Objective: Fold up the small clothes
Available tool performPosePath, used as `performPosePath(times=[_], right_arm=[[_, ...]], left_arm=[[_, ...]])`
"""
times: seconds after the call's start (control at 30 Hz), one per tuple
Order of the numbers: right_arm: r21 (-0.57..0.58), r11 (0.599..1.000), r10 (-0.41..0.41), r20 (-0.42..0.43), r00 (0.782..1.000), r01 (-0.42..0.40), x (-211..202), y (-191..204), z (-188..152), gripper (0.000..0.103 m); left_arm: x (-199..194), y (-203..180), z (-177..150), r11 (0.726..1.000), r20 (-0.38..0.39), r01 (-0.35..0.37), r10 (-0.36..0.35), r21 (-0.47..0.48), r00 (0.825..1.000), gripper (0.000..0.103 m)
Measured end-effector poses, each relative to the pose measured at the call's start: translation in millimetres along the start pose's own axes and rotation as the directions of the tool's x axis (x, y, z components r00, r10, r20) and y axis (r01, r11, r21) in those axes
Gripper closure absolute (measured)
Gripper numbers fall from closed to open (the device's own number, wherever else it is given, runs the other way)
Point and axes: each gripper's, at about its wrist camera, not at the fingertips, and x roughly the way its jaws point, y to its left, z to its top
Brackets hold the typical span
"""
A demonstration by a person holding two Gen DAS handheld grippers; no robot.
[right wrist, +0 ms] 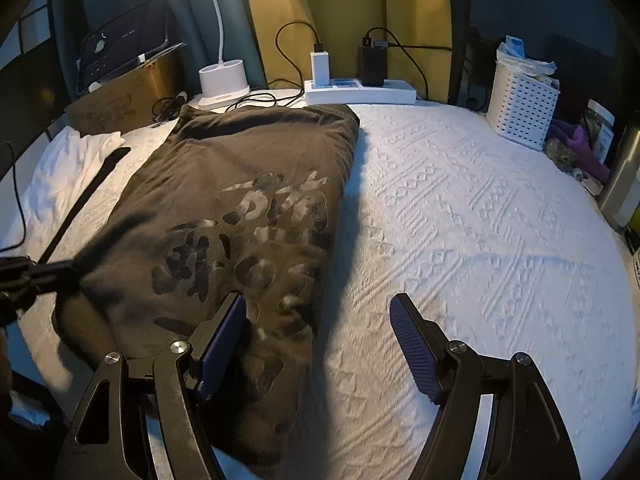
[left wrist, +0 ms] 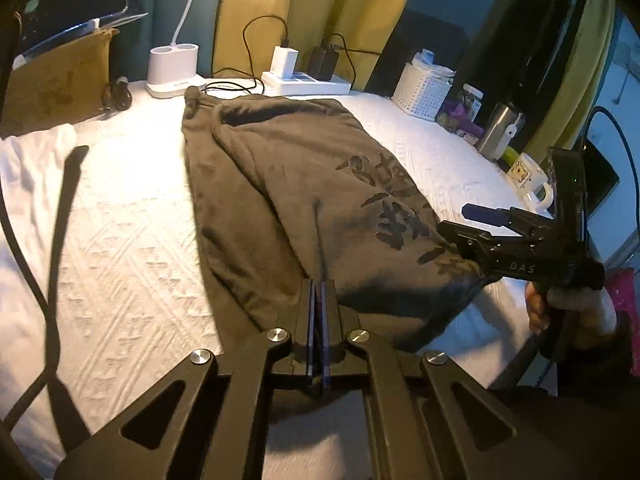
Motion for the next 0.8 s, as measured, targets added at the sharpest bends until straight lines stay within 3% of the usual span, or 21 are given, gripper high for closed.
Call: performPosePath(times=[0.37, 0.8], right_arm=[[-0.008, 1.0, 0.017, -0.036, 0.999, -0.017, 5, 14, -28, 0.027], [-0.044, 0.999, -0.024, -0.019, 1.0, 0.023, -10, 20, -48, 0.025]], left_arm=[[2, 5, -12, 1.0, -0.038, -0.028, 0.027, -0.015, 0.999, 0.103], [6, 1, -23, 0.998, -0.127, -0.051, 0.054, 0.03, 0.99, 0.099]])
